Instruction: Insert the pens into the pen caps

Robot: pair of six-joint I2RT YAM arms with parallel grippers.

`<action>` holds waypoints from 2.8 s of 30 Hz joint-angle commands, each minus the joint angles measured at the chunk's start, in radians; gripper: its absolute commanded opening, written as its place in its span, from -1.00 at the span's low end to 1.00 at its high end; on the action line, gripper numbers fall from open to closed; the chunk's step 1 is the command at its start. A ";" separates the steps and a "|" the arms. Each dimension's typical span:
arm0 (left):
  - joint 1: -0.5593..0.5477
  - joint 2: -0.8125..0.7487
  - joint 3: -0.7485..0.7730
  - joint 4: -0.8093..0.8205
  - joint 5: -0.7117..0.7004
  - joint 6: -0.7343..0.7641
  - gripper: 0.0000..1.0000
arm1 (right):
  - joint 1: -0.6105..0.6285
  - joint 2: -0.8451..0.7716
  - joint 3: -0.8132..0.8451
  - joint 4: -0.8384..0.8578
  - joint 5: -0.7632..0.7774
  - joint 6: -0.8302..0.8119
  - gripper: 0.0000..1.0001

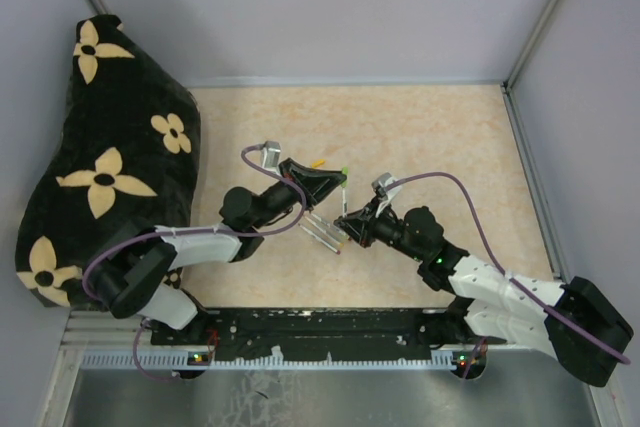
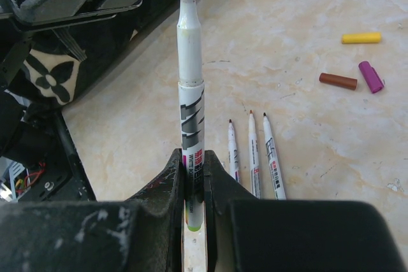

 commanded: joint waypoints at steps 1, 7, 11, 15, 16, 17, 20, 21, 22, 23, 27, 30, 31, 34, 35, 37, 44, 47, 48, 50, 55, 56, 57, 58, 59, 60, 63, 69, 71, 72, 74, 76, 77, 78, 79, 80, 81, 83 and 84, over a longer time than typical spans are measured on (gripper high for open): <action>-0.012 0.015 -0.017 0.059 0.012 -0.012 -1.00 | 0.011 -0.026 0.052 0.062 0.017 -0.018 -1.00; -0.016 0.021 -0.025 0.062 0.007 -0.013 -1.00 | 0.011 -0.045 0.052 0.061 0.032 -0.020 -1.00; -0.022 0.035 -0.032 0.081 0.010 -0.019 -1.00 | 0.011 -0.059 0.047 0.067 0.055 -0.025 -1.00; -0.044 0.072 -0.050 0.161 0.009 -0.024 -1.00 | 0.011 -0.065 0.035 0.104 0.077 -0.018 -1.00; -0.050 0.083 -0.053 0.183 0.009 -0.024 -1.00 | 0.011 -0.065 0.032 0.117 0.082 -0.015 -1.00; -0.057 0.095 -0.056 0.206 0.010 -0.022 -1.00 | 0.011 -0.067 0.028 0.128 0.088 -0.010 -1.00; -0.081 0.132 -0.068 0.276 0.007 -0.007 -1.00 | 0.011 -0.078 0.016 0.170 0.100 0.002 -1.00; -0.086 0.148 -0.073 0.301 0.007 -0.004 -1.00 | 0.011 -0.084 0.014 0.178 0.101 0.002 -1.00; -0.092 0.162 -0.080 0.330 0.007 -0.001 -1.00 | 0.011 -0.090 0.012 0.182 0.105 0.003 -1.00; -0.096 0.177 -0.086 0.360 0.007 -0.001 -1.00 | 0.011 -0.097 0.011 0.182 0.109 -0.001 -1.00; -0.105 0.218 -0.100 0.430 0.008 0.006 -1.00 | 0.011 -0.117 0.022 0.147 0.118 -0.020 -1.00; -0.109 0.209 -0.102 0.398 0.006 0.022 -1.00 | 0.011 -0.127 0.032 0.112 0.129 -0.037 -1.00; -0.110 0.199 -0.102 0.381 -0.001 0.029 -1.00 | 0.011 -0.129 0.036 0.098 0.132 -0.043 -1.00; -0.112 0.160 -0.100 0.326 -0.018 0.047 -1.00 | 0.011 -0.124 0.046 0.059 0.136 -0.058 -1.00; -0.112 0.149 -0.099 0.306 -0.025 0.053 -0.98 | 0.012 -0.123 0.048 0.048 0.137 -0.061 -1.00; -0.112 0.122 -0.088 0.245 -0.037 0.059 -0.93 | 0.011 -0.115 0.053 0.027 0.140 -0.062 -1.00; -0.112 0.052 -0.024 0.044 -0.062 0.071 -0.29 | 0.012 -0.079 0.070 -0.030 0.160 -0.053 -1.00; -0.112 0.003 -0.013 -0.050 -0.097 0.086 0.13 | 0.012 -0.077 0.073 -0.050 0.167 -0.054 -1.00; -0.112 -0.015 -0.007 -0.087 -0.103 0.092 0.20 | 0.013 -0.079 0.073 -0.055 0.171 -0.055 -1.00; -0.112 -0.050 0.011 -0.170 -0.119 0.104 0.30 | 0.014 -0.081 0.074 -0.062 0.175 -0.058 -1.00; -0.112 -0.114 0.039 -0.321 -0.172 0.134 0.36 | 0.013 -0.080 0.080 -0.075 0.183 -0.065 -1.00; -0.112 -0.119 0.048 -0.351 -0.180 0.141 0.37 | 0.014 -0.079 0.082 -0.079 0.184 -0.066 -1.00; -0.112 -0.124 0.061 -0.380 -0.186 0.147 0.37 | 0.014 -0.078 0.085 -0.083 0.186 -0.069 -1.00; -0.112 -0.126 0.075 -0.410 -0.191 0.153 0.37 | 0.016 -0.076 0.087 -0.089 0.188 -0.071 -1.00; -0.112 -0.126 0.091 -0.443 -0.194 0.159 0.37 | 0.018 -0.075 0.088 -0.095 0.192 -0.075 -1.00; -0.112 -0.125 0.115 -0.492 -0.197 0.164 0.37 | 0.020 -0.074 0.091 -0.100 0.195 -0.078 -1.00; -0.113 -0.116 0.161 -0.572 -0.209 0.176 0.37 | 0.023 -0.074 0.095 -0.106 0.200 -0.083 -1.00; -0.113 -0.094 0.211 -0.643 -0.224 0.193 0.36 | 0.030 -0.068 0.102 -0.115 0.208 -0.090 -1.00; -0.116 -0.085 0.225 -0.658 -0.224 0.194 0.33 | 0.031 -0.064 0.106 -0.119 0.208 -0.092 -1.00; -0.115 -0.079 0.231 -0.662 -0.221 0.195 0.31 | 0.032 -0.063 0.109 -0.119 0.209 -0.093 -1.00; -0.117 -0.073 0.238 -0.665 -0.218 0.195 0.25 | 0.033 -0.061 0.111 -0.121 0.211 -0.094 -1.00; -0.120 -0.073 0.239 -0.664 -0.219 0.195 0.18 | 0.033 -0.059 0.113 -0.121 0.213 -0.096 -1.00; -0.120 -0.073 0.239 -0.661 -0.220 0.196 0.13 | 0.034 -0.058 0.113 -0.121 0.214 -0.096 -1.00; -0.122 -0.073 0.238 -0.660 -0.220 0.198 0.09 | 0.035 -0.056 0.114 -0.121 0.214 -0.096 -1.00; -0.124 -0.073 0.238 -0.656 -0.219 0.197 0.03 | 0.035 -0.055 0.114 -0.122 0.213 -0.096 -1.00; -0.124 -0.073 0.238 -0.655 -0.219 0.198 -0.03 | 0.036 -0.054 0.114 -0.121 0.214 -0.096 -1.00; -0.127 -0.073 0.237 -0.654 -0.218 0.197 -0.09 | 0.036 -0.053 0.112 -0.121 0.213 -0.096 -1.00; -0.129 -0.073 0.233 -0.649 -0.218 0.198 -0.25 | 0.037 -0.050 0.113 -0.119 0.214 -0.096 -1.00; -0.131 -0.072 0.233 -0.647 -0.218 0.198 -0.32 | 0.036 -0.050 0.113 -0.119 0.214 -0.096 -1.00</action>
